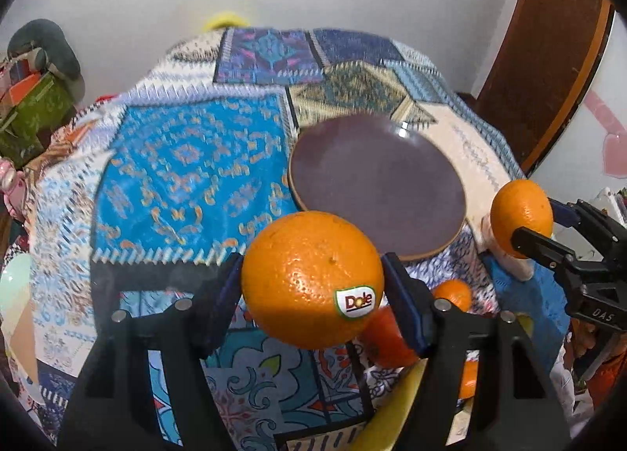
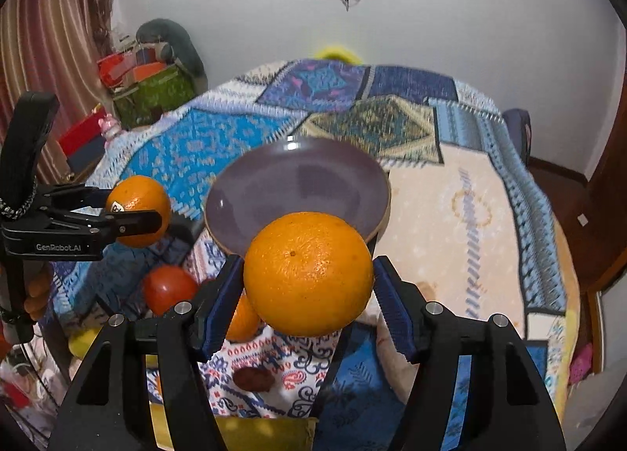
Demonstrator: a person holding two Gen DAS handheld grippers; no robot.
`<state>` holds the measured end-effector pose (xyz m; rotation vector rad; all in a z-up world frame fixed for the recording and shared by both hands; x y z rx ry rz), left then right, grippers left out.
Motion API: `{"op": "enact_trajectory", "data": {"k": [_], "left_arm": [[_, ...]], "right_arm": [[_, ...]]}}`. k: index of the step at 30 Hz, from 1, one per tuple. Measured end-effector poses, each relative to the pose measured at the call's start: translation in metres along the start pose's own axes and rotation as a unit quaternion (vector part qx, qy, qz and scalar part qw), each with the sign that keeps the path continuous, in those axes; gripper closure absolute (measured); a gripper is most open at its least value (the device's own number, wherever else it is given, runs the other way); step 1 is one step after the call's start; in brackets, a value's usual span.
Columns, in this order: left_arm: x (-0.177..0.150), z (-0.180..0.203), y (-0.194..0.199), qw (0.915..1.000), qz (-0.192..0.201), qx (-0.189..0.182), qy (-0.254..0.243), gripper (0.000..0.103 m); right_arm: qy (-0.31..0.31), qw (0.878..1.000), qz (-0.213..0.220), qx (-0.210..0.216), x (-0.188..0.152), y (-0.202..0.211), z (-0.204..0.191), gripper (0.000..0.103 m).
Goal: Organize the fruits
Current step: 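Grasp and lift the Dole orange with the left tool while the right tool lifts the other orange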
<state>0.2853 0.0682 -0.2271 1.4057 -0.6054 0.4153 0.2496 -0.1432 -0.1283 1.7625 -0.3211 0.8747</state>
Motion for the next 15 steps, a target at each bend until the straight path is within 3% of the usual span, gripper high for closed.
{"op": "enact_trajectory", "data": {"k": [15], "left_arm": [[0.052, 0.008, 0.035, 0.9976, 0.067, 0.012, -0.007, 0.033]], "right_arm": [[0.001, 0.998, 0.069, -0.016, 0.056, 0.018, 0.006, 0.04]]}}
Point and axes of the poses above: each gripper's, at about its wrist camera, not at the fingertips, and y roughly against the way its jaws point, z to its right, x to its top, the point moved 3 cm from there along -y, roughly the way its jaws point, and after that the axes turned 5 degrees about -y, right-handed, at the moved point
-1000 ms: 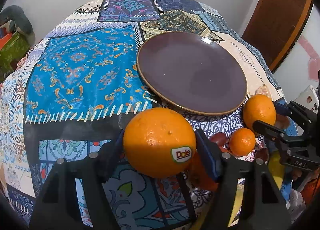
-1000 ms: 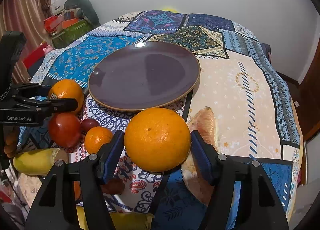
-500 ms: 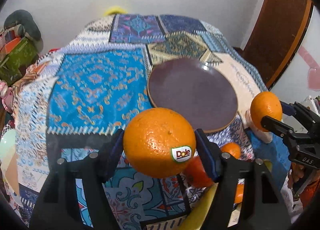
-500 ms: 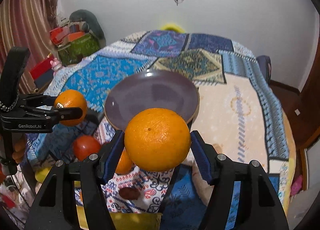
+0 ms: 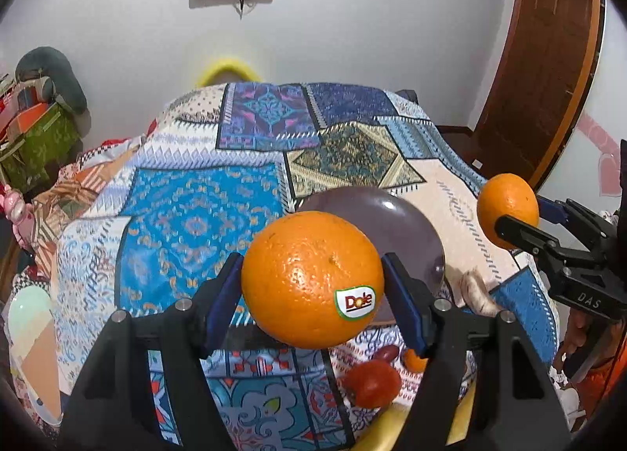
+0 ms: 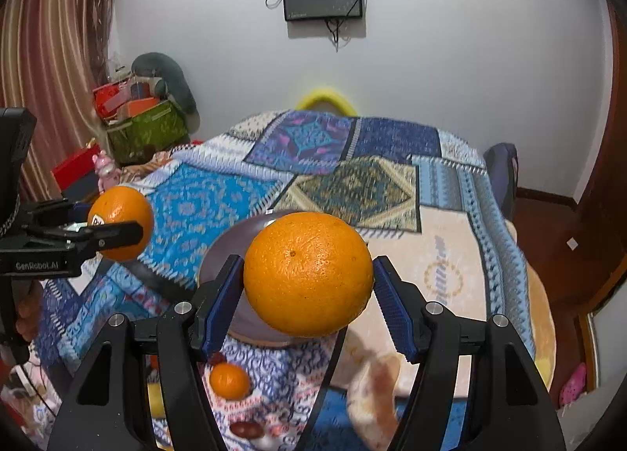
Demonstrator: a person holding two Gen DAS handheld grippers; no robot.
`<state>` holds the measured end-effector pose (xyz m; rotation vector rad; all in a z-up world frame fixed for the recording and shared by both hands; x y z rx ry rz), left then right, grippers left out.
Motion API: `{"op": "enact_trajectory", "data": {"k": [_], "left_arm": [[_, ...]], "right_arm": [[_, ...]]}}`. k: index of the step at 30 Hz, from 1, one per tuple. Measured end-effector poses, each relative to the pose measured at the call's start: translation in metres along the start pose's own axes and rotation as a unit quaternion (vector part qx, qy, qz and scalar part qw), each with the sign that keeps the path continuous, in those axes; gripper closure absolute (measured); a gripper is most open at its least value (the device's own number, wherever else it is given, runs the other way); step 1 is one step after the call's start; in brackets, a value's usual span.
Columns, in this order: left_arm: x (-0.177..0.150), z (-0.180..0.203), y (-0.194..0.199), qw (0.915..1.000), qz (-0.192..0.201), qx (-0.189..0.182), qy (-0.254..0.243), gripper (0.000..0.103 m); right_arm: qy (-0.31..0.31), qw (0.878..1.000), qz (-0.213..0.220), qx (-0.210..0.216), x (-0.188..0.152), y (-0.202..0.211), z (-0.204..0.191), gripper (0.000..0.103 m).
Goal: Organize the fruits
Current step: 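Grasp and lift the Dole orange with the left tool while the right tool lifts the other orange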
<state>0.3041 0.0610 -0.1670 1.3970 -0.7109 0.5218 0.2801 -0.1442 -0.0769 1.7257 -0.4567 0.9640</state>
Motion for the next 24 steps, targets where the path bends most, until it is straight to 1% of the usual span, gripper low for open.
{"op": "enact_trajectory", "data": {"k": [6, 11, 18, 24], "left_arm": [[0.014, 0.003, -0.015, 1.0, 0.002, 0.0, -0.005, 0.033], [0.019, 0.005, -0.034, 1.0, -0.002, -0.002, -0.006, 0.033], [0.02, 0.007, -0.068, 0.9997, -0.021, -0.007, -0.003, 0.033], [0.023, 0.006, -0.1, 0.9991, -0.041, -0.007, -0.002, 0.033]], "right_arm": [[0.004, 1.0, 0.015, -0.005, 0.018, -0.01, 0.002, 0.04], [0.004, 1.0, 0.015, -0.008, 0.027, -0.025, 0.006, 0.04], [-0.001, 1.0, 0.002, -0.008, 0.03, -0.052, 0.012, 0.04], [0.001, 1.0, -0.019, -0.009, 0.03, -0.079, 0.017, 0.04]]}}
Point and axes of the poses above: each gripper's, at about its wrist camera, not at the fingertips, and y roughly against the way its jaws point, z to its right, x to its top, the point moved 3 cm from there along -y, roughly the way its jaws point, and after that the axes turned 5 degrees about -y, right-handed, at the moved point
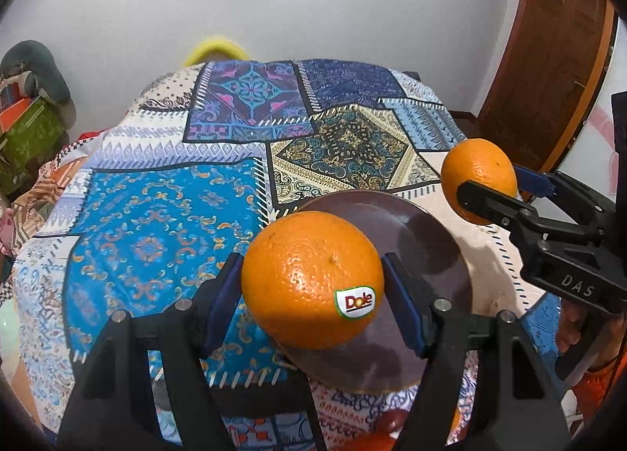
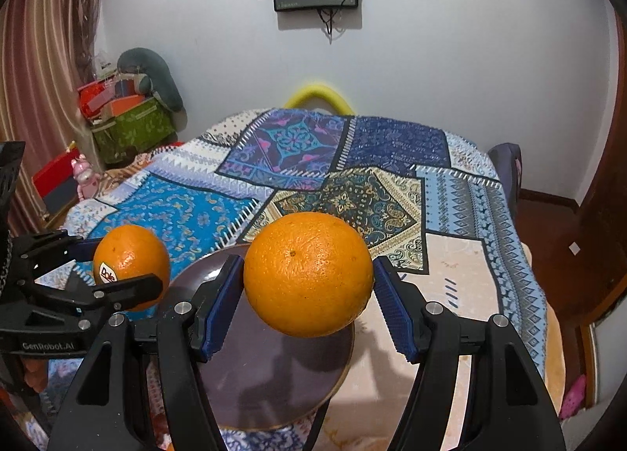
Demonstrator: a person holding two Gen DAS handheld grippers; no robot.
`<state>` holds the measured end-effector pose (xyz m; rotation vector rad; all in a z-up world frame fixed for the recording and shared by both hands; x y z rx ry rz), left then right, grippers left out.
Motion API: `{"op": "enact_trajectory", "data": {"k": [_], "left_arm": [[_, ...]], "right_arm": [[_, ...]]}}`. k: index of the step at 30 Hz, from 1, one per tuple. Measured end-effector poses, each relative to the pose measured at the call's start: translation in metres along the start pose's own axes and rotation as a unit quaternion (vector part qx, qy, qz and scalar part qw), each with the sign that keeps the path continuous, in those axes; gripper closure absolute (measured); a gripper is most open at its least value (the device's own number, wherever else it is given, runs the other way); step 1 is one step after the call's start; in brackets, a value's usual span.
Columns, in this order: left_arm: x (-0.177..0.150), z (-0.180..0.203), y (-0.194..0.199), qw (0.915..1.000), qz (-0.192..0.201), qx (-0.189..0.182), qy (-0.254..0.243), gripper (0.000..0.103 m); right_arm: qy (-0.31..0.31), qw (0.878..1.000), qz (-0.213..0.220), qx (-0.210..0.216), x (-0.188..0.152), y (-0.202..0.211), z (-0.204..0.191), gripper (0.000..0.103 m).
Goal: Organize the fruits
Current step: 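Grasp and lift the Dole orange with the left tool while the right tool lifts the other orange, then place both oranges on the brown plate and open both tools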
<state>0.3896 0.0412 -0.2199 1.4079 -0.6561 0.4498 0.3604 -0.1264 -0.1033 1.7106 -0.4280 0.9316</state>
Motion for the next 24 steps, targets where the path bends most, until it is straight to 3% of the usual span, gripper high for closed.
{"op": "enact_trajectory", "data": {"k": [16, 24], "left_arm": [[0.004, -0.009, -0.072, 0.9969, -0.071, -0.024, 0.024, 0.033], [0.007, -0.008, -0.079, 0.9975, -0.066, -0.02, 0.018, 0.033]], "right_arm": [[0.01, 0.998, -0.055, -0.002, -0.008, -0.053, 0.01, 0.04], [0.019, 0.995, -0.095, -0.001, -0.02, -0.073, 0.01, 0.04]]}}
Point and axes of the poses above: each gripper's, at about its wrist camera, not at the fingertips, and y roughly against the way its jaws point, z to its right, x to its top, the point moved 3 cm from there along -y, roughly the way its jaws point, and after that the axes turned 5 degrees about -y, right-handed, at the moved point
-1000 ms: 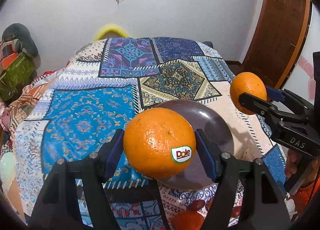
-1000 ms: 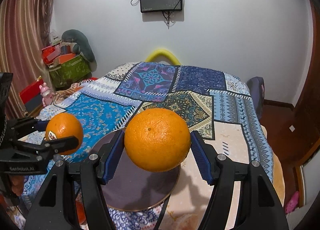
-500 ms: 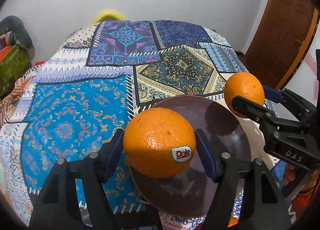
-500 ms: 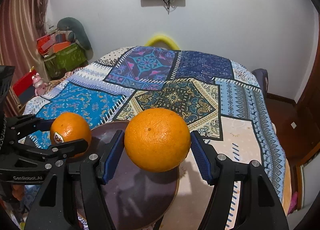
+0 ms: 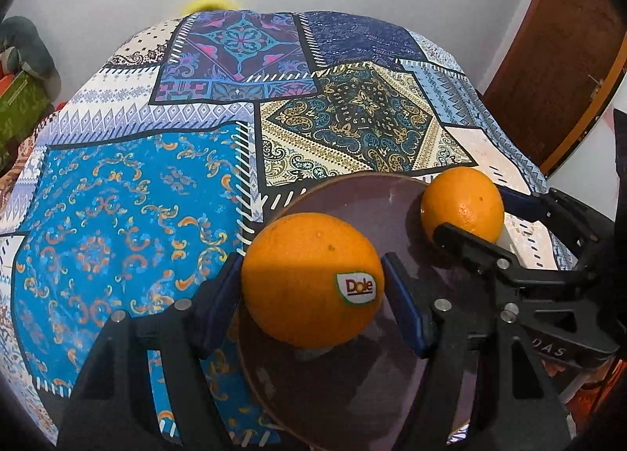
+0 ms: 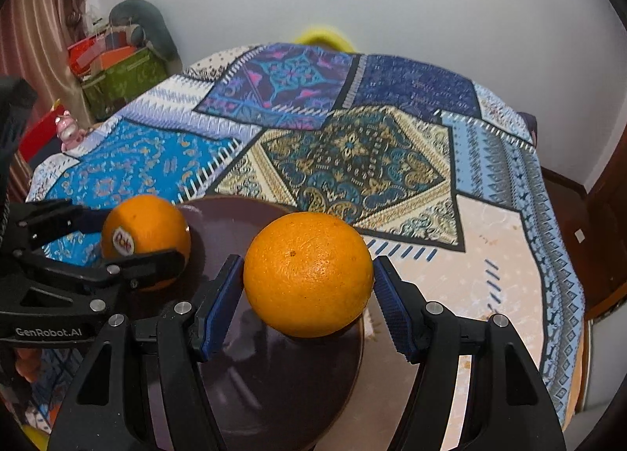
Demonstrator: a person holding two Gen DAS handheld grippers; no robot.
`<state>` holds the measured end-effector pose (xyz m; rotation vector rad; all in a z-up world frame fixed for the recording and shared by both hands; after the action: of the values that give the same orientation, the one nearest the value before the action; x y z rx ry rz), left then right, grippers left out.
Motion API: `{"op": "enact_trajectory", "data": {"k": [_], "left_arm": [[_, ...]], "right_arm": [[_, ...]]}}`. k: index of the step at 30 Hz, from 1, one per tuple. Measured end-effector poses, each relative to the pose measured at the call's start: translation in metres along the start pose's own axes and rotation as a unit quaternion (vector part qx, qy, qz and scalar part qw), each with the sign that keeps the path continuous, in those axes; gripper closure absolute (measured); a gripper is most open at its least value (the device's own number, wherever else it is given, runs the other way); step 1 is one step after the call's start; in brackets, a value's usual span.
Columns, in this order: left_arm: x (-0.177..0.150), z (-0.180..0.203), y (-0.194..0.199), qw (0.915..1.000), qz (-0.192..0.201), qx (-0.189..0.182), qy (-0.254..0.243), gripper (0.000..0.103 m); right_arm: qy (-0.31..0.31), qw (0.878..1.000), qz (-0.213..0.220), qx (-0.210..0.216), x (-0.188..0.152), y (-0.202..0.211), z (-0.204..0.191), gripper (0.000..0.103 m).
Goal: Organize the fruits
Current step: 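Place both oranges on the brown plate and open both tools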
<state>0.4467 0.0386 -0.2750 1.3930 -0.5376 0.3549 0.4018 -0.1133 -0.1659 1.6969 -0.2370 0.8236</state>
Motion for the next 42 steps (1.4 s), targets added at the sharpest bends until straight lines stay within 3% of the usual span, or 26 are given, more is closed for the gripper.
{"op": "enact_trajectory", "data": {"k": [12, 15, 20, 26, 34, 42], "left_arm": [[-0.002, -0.004, 0.002, 0.9999, -0.011, -0.005, 0.01, 0.031], [-0.003, -0.001, 0.008, 0.9999, -0.006, -0.002, 0.008, 0.031], [-0.001, -0.002, 0.029, 0.9997, 0.016, 0.013, 0.014, 0.023], [-0.005, 0.0, 0.063, 0.9992, 0.032, 0.023, 0.004, 0.022], [-0.026, 0.005, 0.117, 0.9979, 0.053, 0.036, -0.012, 0.022], [-0.081, 0.005, 0.155, 0.9989, 0.034, 0.022, -0.026, 0.022]], "right_arm": [[-0.005, 1.0, -0.013, 0.008, -0.001, 0.001, -0.001, 0.038], [-0.005, 1.0, -0.004, 0.004, 0.0, 0.007, 0.0, 0.033], [-0.014, 1.0, 0.009, 0.003, 0.001, 0.026, 0.004, 0.033], [-0.029, 0.999, 0.025, 0.005, -0.003, 0.058, 0.011, 0.033], [-0.035, 0.998, 0.05, -0.011, -0.015, 0.109, 0.013, 0.033], [-0.037, 0.997, 0.063, -0.018, -0.038, 0.151, 0.004, 0.033]]}}
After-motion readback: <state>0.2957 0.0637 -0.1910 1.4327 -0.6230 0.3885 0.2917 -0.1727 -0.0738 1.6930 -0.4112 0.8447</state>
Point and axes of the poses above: each gripper's, at about its wrist camera, not at the fingertips, and y roughly against the way its jaws point, z to its right, x to its top, the point moved 3 cm from there along -y, roughly the way its jaws point, and after that the axes turned 5 degrees about -y, right-handed, at the moved point
